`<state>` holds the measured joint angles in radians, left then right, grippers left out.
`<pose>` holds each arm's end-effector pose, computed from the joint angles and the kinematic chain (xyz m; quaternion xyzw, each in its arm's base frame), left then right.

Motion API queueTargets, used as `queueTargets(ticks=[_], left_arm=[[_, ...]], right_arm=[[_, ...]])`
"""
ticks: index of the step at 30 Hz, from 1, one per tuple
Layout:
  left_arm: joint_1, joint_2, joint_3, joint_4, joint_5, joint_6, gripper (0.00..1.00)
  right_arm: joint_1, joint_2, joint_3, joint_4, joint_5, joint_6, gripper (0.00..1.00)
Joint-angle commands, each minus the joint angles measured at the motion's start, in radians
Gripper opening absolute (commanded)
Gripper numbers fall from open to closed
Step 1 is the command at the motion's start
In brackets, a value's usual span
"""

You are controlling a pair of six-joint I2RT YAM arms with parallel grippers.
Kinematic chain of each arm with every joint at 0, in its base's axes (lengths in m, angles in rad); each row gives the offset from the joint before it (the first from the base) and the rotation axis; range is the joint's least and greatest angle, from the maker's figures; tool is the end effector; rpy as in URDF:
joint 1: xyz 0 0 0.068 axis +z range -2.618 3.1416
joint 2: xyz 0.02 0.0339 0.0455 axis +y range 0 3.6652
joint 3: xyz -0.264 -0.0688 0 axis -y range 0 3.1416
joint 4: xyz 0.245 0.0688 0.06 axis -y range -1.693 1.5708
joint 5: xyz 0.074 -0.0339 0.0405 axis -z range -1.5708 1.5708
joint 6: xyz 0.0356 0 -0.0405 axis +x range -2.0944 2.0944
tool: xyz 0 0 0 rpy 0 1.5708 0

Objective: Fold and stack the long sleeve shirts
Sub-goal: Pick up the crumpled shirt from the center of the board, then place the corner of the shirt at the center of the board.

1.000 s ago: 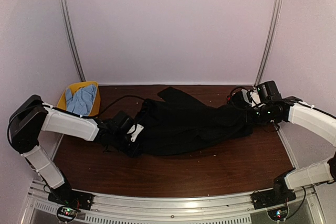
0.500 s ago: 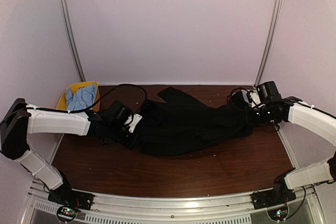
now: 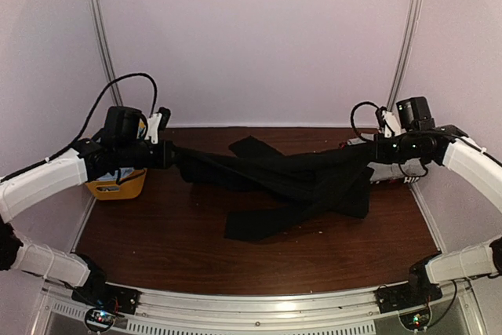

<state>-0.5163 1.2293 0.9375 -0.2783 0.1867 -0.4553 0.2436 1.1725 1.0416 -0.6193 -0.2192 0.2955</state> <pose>0.2361 -0.1416 0.2904 0.0713 0.8718 -0.2953 0.3842 0.2387 0.0673 0.3102 -0.0200 0.9123 0.2023 0.3555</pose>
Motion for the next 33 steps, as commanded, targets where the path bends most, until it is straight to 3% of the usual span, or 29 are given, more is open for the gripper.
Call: queueTargets(ticks=[1, 8, 16, 24, 28, 33], left_arm=[[0.059, -0.081, 0.162, 0.075, 0.013, -0.039, 0.00], [0.061, -0.023, 0.441, -0.016, -0.006, 0.033, 0.00], [0.108, -0.024, 0.504, -0.062, -0.081, 0.078, 0.00], [0.089, -0.080, 0.117, -0.018, 0.121, 0.028, 0.00], [-0.006, -0.120, -0.112, -0.017, 0.110, 0.009, 0.00], [-0.174, -0.129, -0.273, -0.063, 0.102, -0.037, 0.00]], right_arm=[[-0.018, -0.028, 0.172, -0.034, -0.101, -0.038, 0.00], [-0.019, -0.046, 0.365, -0.029, -0.346, -0.045, 0.00], [-0.052, -0.049, 0.458, -0.058, -0.292, -0.064, 0.00], [-0.100, -0.065, 0.414, 0.015, -0.347, 0.012, 0.00], [-0.104, -0.092, 0.360, -0.002, -0.282, 0.043, 0.00], [-0.106, -0.147, 0.256, -0.022, -0.135, 0.080, 0.00]])
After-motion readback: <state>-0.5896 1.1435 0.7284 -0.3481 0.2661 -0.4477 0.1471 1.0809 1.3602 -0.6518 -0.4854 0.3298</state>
